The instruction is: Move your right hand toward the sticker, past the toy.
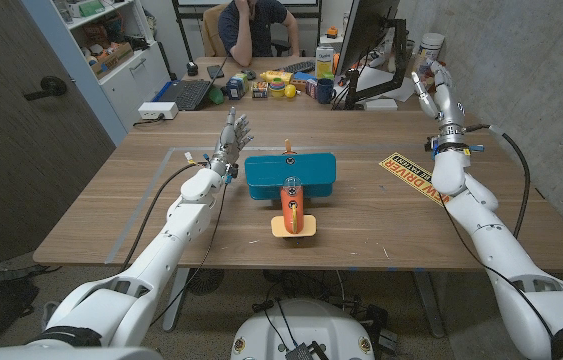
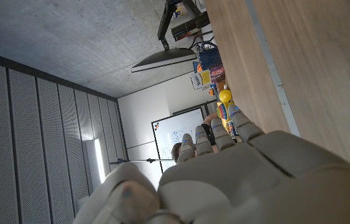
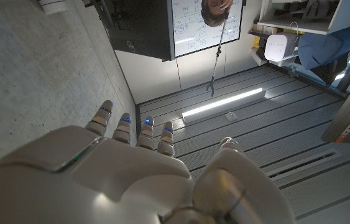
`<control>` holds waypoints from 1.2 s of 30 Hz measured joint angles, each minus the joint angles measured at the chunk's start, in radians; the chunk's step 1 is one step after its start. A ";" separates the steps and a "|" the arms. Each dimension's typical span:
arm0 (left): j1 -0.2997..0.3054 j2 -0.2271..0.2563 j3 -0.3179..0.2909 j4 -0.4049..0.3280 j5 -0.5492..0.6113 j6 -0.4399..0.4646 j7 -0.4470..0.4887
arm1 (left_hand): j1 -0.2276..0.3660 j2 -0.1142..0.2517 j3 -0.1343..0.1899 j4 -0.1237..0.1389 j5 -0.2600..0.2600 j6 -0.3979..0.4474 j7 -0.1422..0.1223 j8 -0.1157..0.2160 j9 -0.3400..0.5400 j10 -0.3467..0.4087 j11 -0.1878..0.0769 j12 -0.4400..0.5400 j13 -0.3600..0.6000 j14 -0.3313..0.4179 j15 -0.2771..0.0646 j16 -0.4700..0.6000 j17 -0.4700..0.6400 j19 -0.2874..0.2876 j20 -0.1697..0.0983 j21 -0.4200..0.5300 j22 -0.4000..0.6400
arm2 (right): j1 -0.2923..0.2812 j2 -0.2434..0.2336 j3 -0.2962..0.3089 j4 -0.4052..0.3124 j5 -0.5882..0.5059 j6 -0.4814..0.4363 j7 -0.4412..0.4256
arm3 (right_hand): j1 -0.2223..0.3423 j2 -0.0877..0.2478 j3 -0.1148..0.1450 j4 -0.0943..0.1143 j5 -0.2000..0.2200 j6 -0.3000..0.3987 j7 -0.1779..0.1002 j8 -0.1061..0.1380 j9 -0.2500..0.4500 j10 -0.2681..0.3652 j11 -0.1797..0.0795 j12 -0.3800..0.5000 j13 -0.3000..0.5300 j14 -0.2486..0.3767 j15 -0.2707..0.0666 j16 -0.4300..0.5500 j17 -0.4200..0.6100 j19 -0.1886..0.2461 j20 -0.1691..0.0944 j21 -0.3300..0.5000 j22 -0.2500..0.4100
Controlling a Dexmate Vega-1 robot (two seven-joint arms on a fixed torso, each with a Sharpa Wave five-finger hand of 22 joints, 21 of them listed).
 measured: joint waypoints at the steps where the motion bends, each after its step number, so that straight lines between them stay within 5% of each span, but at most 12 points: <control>1: 0.000 0.000 0.000 0.000 0.001 0.000 0.000 | 0.000 0.000 0.000 0.000 0.000 0.000 0.000 0.000 0.000 0.000 0.000 0.000 0.000 0.000 0.000 0.000 0.000 0.000 0.000 0.000 0.000 | 0.000 0.000 0.000 0.000 -0.002 -0.002 -0.002 | 0.005 -0.005 -0.002 -0.002 0.001 0.007 -0.007 0.000 0.000 -0.002 -0.013 0.000 0.000 -0.009 -0.001 -0.002 0.000 -0.012 -0.002 -0.009 0.001; 6: 0.000 0.000 0.000 -0.006 0.006 0.000 0.000 | 0.000 0.000 0.000 0.000 0.005 0.000 0.000 0.000 0.000 0.000 0.000 0.000 0.000 0.000 0.000 0.000 0.000 0.000 0.000 0.000 0.000 | -0.013 -0.037 -0.047 -0.021 -0.091 -0.093 -0.084 | 0.018 -0.018 -0.014 -0.014 0.008 0.014 -0.039 -0.010 0.000 -0.036 -0.049 -0.013 0.000 -0.071 -0.001 -0.016 0.000 -0.054 -0.002 -0.057 0.002; 16: 0.000 0.000 0.006 -0.018 0.013 0.002 0.004 | 0.000 0.000 0.000 0.000 0.005 0.000 0.000 0.000 0.000 0.000 0.000 0.000 0.000 0.000 0.000 0.000 0.000 0.000 0.000 0.000 0.000 | -0.045 -0.060 -0.109 -0.081 -0.198 -0.330 -0.146 | 0.095 -0.015 -0.008 -0.059 0.024 -0.044 -0.074 -0.027 0.000 -0.135 -0.046 -0.017 0.000 -0.113 0.000 -0.016 0.000 -0.053 -0.002 -0.134 0.007; 21: 0.004 0.001 0.008 -0.025 0.016 0.005 0.010 | 0.000 0.000 0.000 0.000 0.005 -0.004 -0.004 0.000 0.000 0.000 0.000 0.000 0.000 0.000 0.000 0.000 0.000 0.000 0.000 0.000 0.000 | -0.061 -0.058 -0.129 -0.117 -0.226 -0.458 -0.116 | 0.102 -0.023 -0.018 -0.073 0.024 -0.114 -0.069 -0.033 0.003 -0.200 -0.031 -0.023 0.001 -0.116 0.026 -0.016 0.005 -0.053 -0.002 -0.156 0.011; 36: 0.021 0.005 0.014 -0.056 0.021 0.016 0.028 | 0.000 0.000 -0.007 0.001 0.005 -0.004 -0.004 0.000 0.000 0.000 0.000 0.000 0.000 -0.004 -0.004 0.000 0.000 0.000 0.000 0.000 0.000 | -0.090 -0.034 -0.155 -0.191 -0.247 -0.786 0.045 | 0.113 -0.012 -0.030 -0.069 0.024 -0.171 -0.080 -0.032 0.002 -0.205 0.010 -0.023 0.005 -0.121 0.096 -0.012 0.005 -0.053 -0.002 -0.156 0.018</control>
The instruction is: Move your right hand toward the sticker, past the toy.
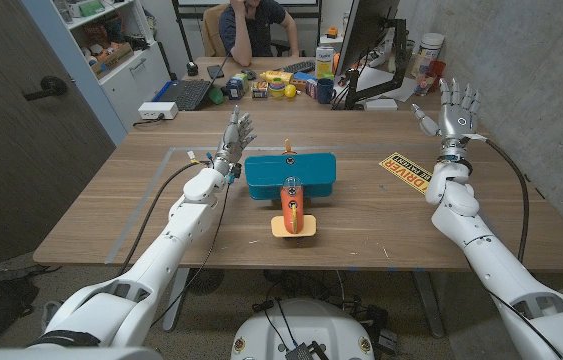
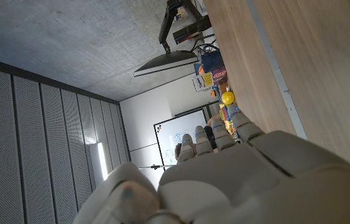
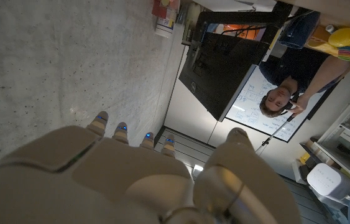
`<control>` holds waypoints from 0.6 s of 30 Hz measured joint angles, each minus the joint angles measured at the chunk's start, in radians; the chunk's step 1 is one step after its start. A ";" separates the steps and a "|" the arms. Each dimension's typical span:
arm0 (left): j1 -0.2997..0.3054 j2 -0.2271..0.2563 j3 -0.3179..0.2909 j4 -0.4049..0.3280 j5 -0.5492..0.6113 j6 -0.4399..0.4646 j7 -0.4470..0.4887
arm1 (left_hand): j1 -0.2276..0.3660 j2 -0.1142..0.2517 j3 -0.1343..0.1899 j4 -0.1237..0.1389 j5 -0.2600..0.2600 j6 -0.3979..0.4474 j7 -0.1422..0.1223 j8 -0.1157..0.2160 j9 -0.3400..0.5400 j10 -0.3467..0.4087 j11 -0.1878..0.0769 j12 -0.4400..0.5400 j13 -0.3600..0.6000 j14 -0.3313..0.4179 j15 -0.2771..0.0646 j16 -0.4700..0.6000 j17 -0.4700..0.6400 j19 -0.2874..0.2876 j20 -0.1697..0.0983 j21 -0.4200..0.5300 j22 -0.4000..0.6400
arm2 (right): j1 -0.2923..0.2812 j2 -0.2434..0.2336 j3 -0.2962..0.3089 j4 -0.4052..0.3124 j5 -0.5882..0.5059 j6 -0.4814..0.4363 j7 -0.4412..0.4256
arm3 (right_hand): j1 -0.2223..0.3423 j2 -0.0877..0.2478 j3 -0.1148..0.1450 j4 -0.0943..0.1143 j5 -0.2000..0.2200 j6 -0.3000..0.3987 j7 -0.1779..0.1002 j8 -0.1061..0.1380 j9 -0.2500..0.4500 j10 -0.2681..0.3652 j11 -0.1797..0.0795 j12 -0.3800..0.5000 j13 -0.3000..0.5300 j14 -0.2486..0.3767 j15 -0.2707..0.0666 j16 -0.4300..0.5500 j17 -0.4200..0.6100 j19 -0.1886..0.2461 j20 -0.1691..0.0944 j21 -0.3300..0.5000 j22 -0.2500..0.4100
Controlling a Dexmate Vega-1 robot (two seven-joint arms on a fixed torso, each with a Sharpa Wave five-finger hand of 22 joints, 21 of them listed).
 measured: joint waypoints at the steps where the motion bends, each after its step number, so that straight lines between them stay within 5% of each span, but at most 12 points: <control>1: 0.001 0.000 0.000 -0.002 0.000 0.001 0.001 | 0.000 0.000 0.000 0.000 0.000 0.000 0.000 0.000 0.000 0.000 0.000 0.000 0.000 0.000 0.000 0.000 0.000 0.000 0.000 0.000 0.000 | -0.001 0.001 -0.001 -0.005 0.001 -0.018 0.013 | 0.002 0.002 0.000 0.000 0.000 0.000 0.000 0.001 0.000 0.001 0.006 0.004 0.000 0.001 0.006 0.004 0.000 0.000 0.000 0.004 0.002; 6: 0.008 0.002 0.001 -0.013 0.001 0.004 0.007 | 0.000 0.000 0.000 0.000 0.000 0.000 0.000 0.000 0.000 0.000 0.000 0.000 0.000 0.000 0.000 0.000 0.000 0.000 0.000 0.000 0.000 | -0.004 0.005 -0.005 -0.014 0.013 -0.078 0.056 | 0.015 0.015 -0.006 -0.006 -0.007 0.020 0.003 0.012 0.000 0.002 0.030 0.019 -0.002 -0.001 0.014 0.021 0.000 0.000 0.000 0.022 0.003; 18: 0.026 0.008 0.002 -0.039 0.001 0.012 0.017 | 0.004 0.004 -0.002 -0.002 0.000 0.000 0.000 0.000 0.000 0.000 0.000 0.000 0.000 0.000 0.000 0.000 0.000 0.000 0.000 -0.005 0.000 | -0.016 0.009 -0.020 -0.033 0.042 -0.140 0.116 | 0.051 0.014 -0.023 -0.023 0.017 0.069 0.003 0.020 -0.003 0.003 0.028 0.027 -0.012 -0.002 0.016 0.040 -0.008 0.000 0.000 0.042 0.000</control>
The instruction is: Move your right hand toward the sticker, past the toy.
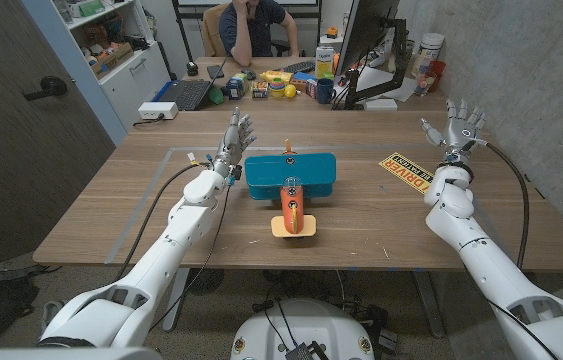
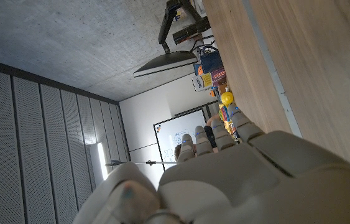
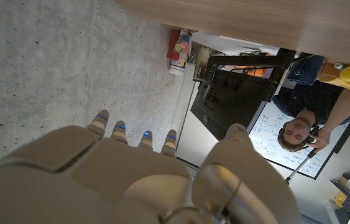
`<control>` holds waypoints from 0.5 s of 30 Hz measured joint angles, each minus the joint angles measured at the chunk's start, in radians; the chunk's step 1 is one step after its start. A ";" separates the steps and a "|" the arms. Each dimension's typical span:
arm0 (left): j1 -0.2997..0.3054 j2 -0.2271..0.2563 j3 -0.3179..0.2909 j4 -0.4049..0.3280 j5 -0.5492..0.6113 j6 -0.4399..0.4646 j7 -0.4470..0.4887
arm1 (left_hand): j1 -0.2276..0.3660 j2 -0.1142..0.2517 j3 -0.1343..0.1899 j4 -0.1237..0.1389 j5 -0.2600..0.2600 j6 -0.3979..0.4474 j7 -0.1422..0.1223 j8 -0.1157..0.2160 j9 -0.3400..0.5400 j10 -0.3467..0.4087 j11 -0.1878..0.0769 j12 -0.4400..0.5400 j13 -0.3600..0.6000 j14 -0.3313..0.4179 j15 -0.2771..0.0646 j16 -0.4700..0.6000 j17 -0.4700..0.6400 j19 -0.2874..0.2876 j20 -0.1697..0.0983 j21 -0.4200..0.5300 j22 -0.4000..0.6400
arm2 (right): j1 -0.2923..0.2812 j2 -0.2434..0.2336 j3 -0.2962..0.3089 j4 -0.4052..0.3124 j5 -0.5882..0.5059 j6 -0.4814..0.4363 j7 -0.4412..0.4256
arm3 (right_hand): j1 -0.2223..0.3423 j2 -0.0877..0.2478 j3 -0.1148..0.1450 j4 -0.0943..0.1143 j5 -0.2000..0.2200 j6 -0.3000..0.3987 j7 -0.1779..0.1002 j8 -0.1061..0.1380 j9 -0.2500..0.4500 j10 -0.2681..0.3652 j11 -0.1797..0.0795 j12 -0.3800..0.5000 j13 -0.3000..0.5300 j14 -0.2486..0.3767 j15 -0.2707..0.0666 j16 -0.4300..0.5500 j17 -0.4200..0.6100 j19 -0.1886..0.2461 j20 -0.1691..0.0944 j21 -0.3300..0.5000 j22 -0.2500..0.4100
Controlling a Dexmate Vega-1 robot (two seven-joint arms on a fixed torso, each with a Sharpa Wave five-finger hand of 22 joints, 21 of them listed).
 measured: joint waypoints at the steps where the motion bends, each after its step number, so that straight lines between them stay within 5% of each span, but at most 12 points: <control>1: 0.001 0.000 0.000 -0.001 0.000 0.000 0.000 | 0.000 0.000 0.000 0.000 0.000 0.000 0.000 0.000 0.000 0.000 0.000 0.000 0.000 0.000 0.000 0.000 0.000 0.000 0.000 0.000 0.000 | -0.001 0.000 -0.001 -0.001 0.001 -0.001 0.002 | 0.003 -0.003 0.000 0.000 0.001 0.007 0.001 0.000 -0.002 0.009 -0.008 0.000 0.000 0.000 0.000 0.001 0.000 0.000 0.000 0.000 0.000; 7: 0.006 0.004 -0.002 -0.008 -0.002 0.002 0.002 | 0.000 0.000 0.000 0.000 0.000 0.000 0.000 0.000 0.000 0.000 0.000 0.000 0.000 0.000 0.000 0.000 0.000 0.000 0.000 0.000 0.000 | -0.008 0.007 -0.007 -0.002 0.020 -0.001 0.009 | 0.063 0.012 0.001 -0.035 0.027 0.107 0.002 0.010 -0.005 0.126 -0.034 0.012 0.000 0.069 -0.046 0.005 -0.005 0.000 0.000 0.025 -0.004; 11: 0.007 0.006 -0.004 -0.009 -0.004 0.002 0.003 | 0.000 0.000 0.000 0.000 0.004 0.000 0.000 0.000 0.000 0.000 0.000 0.000 0.000 0.000 0.000 0.000 0.000 0.000 0.000 0.000 0.000 | -0.013 0.012 -0.009 -0.002 0.035 0.004 0.009 | 0.095 0.008 -0.004 -0.051 0.038 0.208 0.010 0.017 -0.007 0.216 -0.044 0.016 -0.005 0.156 -0.075 0.008 -0.007 0.071 0.005 0.033 -0.009; 15: 0.008 0.008 -0.005 -0.010 -0.005 0.002 0.003 | 0.000 0.000 0.000 0.000 0.004 0.000 0.000 -0.001 0.000 0.000 0.000 0.000 0.000 0.000 0.000 0.000 0.000 0.000 0.000 0.000 0.000 | -0.015 0.015 -0.012 -0.004 0.045 0.006 0.016 | 0.112 0.014 -0.007 -0.060 0.045 0.251 0.020 0.017 -0.009 0.241 -0.054 0.016 -0.005 0.196 -0.102 0.008 -0.009 0.106 0.005 0.033 -0.009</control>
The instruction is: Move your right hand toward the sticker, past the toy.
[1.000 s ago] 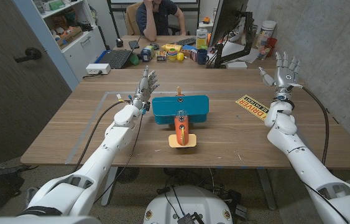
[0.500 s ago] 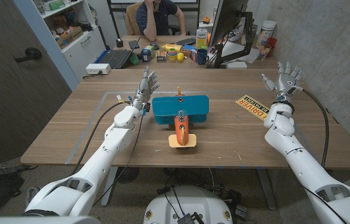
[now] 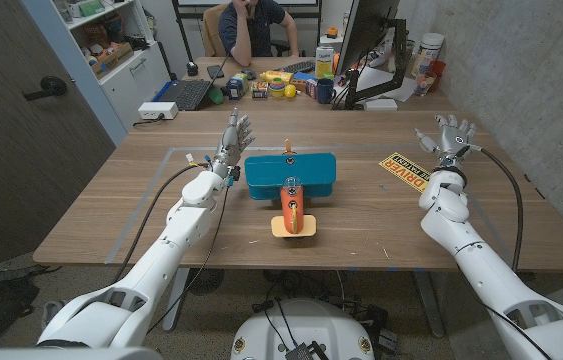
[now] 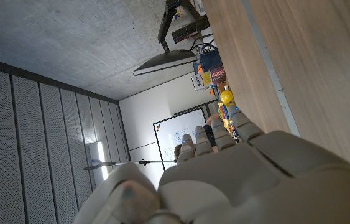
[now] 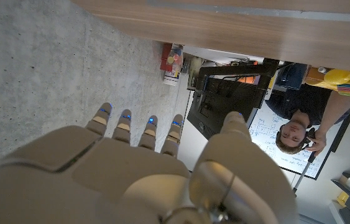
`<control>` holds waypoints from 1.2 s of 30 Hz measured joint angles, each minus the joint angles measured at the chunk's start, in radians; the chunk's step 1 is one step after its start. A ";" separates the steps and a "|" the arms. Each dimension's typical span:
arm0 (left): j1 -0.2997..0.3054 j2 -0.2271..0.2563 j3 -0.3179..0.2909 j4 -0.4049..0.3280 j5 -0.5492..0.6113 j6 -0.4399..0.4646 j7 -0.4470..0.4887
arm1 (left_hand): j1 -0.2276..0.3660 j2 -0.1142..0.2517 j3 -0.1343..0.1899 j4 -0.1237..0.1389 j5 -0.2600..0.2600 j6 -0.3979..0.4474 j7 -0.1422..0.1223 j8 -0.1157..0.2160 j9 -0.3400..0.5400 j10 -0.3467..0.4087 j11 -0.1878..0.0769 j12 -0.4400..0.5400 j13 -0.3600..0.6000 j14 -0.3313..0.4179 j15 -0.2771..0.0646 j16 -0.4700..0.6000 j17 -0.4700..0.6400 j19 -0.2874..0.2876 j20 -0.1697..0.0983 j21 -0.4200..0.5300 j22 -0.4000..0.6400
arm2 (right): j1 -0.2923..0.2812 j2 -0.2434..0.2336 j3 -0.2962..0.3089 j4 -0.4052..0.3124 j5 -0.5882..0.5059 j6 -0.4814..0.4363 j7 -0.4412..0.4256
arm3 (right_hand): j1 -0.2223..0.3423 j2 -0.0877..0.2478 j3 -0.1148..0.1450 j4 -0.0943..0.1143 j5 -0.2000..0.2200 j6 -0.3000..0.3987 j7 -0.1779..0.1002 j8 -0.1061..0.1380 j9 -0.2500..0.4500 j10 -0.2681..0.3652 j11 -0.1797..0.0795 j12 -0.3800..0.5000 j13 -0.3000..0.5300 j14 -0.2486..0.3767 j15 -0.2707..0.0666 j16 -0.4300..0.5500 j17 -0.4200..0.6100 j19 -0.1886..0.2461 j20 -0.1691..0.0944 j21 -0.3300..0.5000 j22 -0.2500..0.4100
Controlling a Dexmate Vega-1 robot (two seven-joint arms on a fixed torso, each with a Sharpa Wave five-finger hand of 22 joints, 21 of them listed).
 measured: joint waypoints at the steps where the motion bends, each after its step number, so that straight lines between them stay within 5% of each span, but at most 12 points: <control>1: 0.000 0.001 -0.001 0.000 0.000 0.000 0.000 | 0.000 0.000 0.000 0.000 0.000 0.000 0.000 0.000 0.000 0.000 0.000 0.000 0.000 0.000 0.000 0.000 0.000 0.000 0.000 0.000 0.000 | 0.000 0.000 0.000 0.000 0.002 0.000 0.003 | 0.000 0.000 0.000 0.000 0.000 0.000 0.000 0.000 0.000 0.004 0.000 0.000 0.000 0.005 -0.003 0.000 0.000 0.003 -0.003 0.000 0.000; 16: 0.000 0.005 -0.005 0.001 -0.004 0.000 -0.005 | 0.000 0.000 0.000 0.000 0.000 0.000 0.000 0.000 0.000 0.000 0.000 0.000 0.000 0.000 0.000 0.000 0.000 0.000 0.000 0.000 0.000 | -0.002 0.011 -0.024 0.020 0.036 0.000 0.074 | 0.018 0.008 0.000 -0.008 0.008 -0.007 -0.007 -0.020 0.000 0.005 0.006 -0.019 0.000 0.028 -0.018 -0.006 0.000 0.076 -0.003 0.014 -0.005; 27: -0.005 0.006 -0.006 0.008 -0.004 0.000 -0.009 | 0.000 0.000 0.000 0.000 0.000 0.000 0.000 0.000 0.000 0.000 0.000 0.000 0.000 0.000 0.000 0.000 0.000 0.000 0.000 0.000 0.000 | 0.002 0.010 -0.044 0.035 0.046 -0.018 0.119 | 0.108 0.006 -0.009 -0.043 0.016 0.136 -0.008 -0.020 0.003 0.121 -0.010 -0.019 0.000 0.193 -0.083 -0.007 0.000 0.366 0.000 0.041 -0.014; 36: -0.011 0.004 -0.006 0.015 -0.004 -0.002 -0.012 | 0.000 0.000 -0.004 0.004 0.000 0.000 0.000 0.000 0.000 0.000 0.000 0.000 0.000 0.000 0.000 0.000 0.000 0.000 0.000 0.000 0.000 | 0.007 0.000 -0.056 0.032 0.046 -0.041 0.162 | 0.147 0.000 -0.011 -0.050 0.000 0.233 0.023 -0.013 0.007 0.230 -0.004 -0.019 0.003 0.264 -0.114 -0.012 0.000 0.518 -0.003 0.041 -0.018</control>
